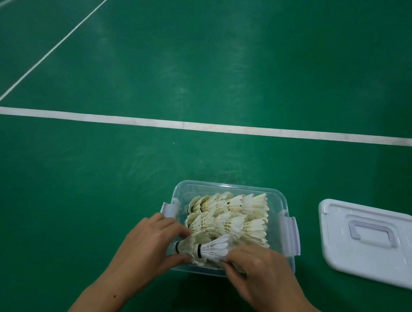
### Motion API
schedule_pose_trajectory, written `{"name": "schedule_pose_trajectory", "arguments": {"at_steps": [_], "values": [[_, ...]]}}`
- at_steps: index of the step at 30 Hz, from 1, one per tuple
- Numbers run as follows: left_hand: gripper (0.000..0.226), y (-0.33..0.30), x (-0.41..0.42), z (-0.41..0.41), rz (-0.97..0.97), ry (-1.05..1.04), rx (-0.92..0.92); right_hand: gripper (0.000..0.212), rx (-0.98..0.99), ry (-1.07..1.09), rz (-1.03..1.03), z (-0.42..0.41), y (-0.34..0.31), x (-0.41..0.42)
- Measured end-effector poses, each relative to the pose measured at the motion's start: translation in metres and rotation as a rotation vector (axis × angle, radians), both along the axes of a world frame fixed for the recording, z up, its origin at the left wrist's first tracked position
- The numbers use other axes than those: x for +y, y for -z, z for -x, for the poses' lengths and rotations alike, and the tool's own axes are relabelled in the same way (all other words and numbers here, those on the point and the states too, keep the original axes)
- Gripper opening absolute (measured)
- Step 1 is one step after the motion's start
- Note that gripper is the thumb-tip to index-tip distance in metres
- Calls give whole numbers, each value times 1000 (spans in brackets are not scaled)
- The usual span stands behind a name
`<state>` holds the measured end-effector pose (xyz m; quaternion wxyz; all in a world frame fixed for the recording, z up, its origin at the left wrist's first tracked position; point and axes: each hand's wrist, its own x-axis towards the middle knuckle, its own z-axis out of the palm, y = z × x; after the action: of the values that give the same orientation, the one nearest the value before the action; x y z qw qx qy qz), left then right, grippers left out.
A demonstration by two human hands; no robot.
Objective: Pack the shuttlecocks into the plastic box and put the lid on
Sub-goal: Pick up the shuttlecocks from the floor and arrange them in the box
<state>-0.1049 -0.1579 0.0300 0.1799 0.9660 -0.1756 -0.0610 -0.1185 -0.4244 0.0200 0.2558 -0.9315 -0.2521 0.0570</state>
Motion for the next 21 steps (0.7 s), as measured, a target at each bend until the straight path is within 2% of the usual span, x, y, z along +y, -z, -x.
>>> {"name": "schedule_pose_trajectory", "arguments": {"at_steps": [7,18,21], "values": [[42,9,-7,4,40,-63,12,17,86,54,109,-7,9,17],[47,6,-14,-1,-186,13,46,16,425,76,-12,-11,0,17],[41,0,-13,-2,-190,15,86,28,453,97,-45,-9,-10,11]]}}
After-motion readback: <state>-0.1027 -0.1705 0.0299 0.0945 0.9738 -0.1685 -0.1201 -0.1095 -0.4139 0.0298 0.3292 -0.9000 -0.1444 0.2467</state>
